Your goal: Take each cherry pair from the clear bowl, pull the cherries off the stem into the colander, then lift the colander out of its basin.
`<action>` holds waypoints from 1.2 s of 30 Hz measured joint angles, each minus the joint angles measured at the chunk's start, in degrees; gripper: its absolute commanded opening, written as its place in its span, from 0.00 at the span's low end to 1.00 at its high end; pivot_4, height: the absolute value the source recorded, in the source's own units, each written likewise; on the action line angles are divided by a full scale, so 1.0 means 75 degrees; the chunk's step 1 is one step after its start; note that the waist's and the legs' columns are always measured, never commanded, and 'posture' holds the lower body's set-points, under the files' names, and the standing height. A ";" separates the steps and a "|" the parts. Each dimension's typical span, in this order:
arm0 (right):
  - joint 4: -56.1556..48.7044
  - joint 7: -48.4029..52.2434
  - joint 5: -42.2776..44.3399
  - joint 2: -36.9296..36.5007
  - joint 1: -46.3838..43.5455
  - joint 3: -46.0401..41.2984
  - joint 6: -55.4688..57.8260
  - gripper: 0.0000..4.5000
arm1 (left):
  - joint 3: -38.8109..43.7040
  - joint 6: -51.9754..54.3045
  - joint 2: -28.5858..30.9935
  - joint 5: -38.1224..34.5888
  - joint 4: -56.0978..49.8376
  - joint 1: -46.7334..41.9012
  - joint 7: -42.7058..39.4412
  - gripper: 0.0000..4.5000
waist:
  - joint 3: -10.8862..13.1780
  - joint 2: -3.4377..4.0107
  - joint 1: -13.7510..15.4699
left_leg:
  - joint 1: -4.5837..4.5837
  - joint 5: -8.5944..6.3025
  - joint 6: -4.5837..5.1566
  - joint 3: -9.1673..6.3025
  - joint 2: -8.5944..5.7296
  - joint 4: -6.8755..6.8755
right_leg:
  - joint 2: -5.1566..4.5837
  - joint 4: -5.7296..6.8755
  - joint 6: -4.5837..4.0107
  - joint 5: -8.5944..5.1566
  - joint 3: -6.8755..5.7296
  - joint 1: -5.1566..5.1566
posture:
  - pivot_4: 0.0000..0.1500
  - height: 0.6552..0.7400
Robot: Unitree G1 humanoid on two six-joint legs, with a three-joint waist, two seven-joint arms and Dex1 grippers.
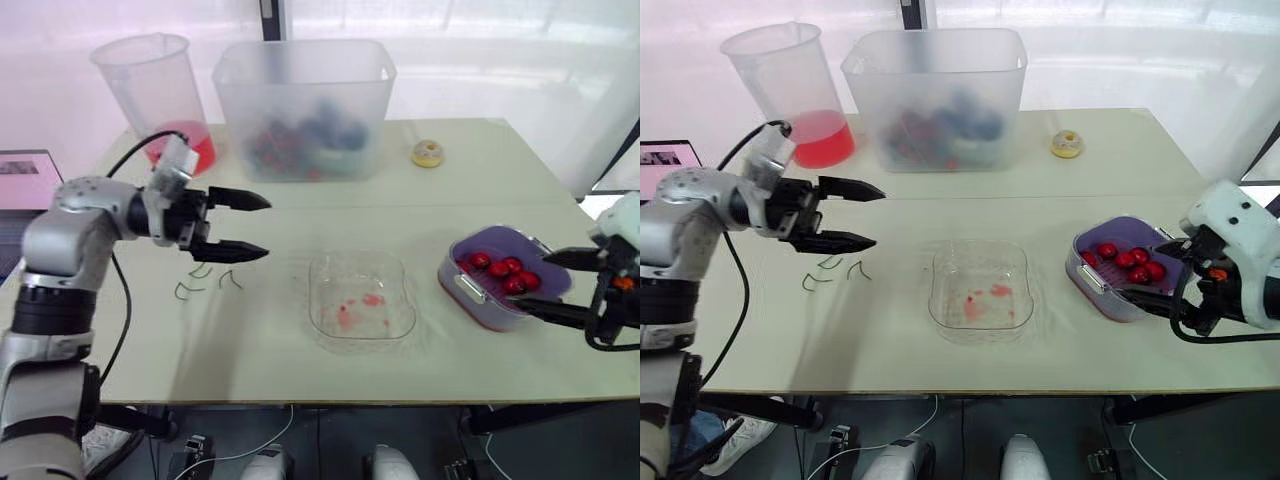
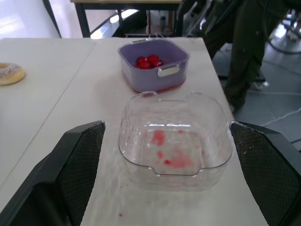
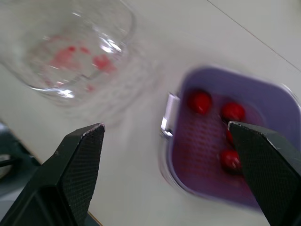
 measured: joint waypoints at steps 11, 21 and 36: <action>0.0171 -0.1887 0.0181 0.0763 -0.2579 0.2913 0.1205 1.00 | 0.0103 -0.0205 0.0069 -0.0024 -0.0150 0.0292 -0.0093 0.99 | -0.0001 0.0001 -0.0056 | 0.0006 -0.0001 0.0001 -0.0009 0.0007 -0.0005 | 0.0000 -0.0005 0.0000 0.0000 0.0003 0.0001 | 1.00 1.00; 0.1986 -0.2760 -0.0791 0.1385 -0.3888 0.6047 0.0515 0.61 | 0.0480 -0.0041 0.0373 -0.0128 -0.1045 0.1208 0.0709 1.00 | 0.0000 0.0002 -0.0049 | 0.0002 -0.0001 0.0001 -0.0019 0.0005 -0.0011 | -0.0005 -0.0002 0.0000 0.0000 0.0010 -0.0014 | 1.00 1.00; 0.2786 -0.2582 -0.1104 0.1528 -0.4683 0.6938 0.0772 0.05 | 0.0624 -0.0077 0.0367 -0.0120 -0.1354 0.1503 0.1413 1.00 | 0.0000 0.0002 -0.0053 | 0.0002 -0.0001 0.0001 -0.0018 0.0003 -0.0010 | -0.0007 -0.0001 0.0000 0.0000 0.0011 -0.0018 | 1.00 1.00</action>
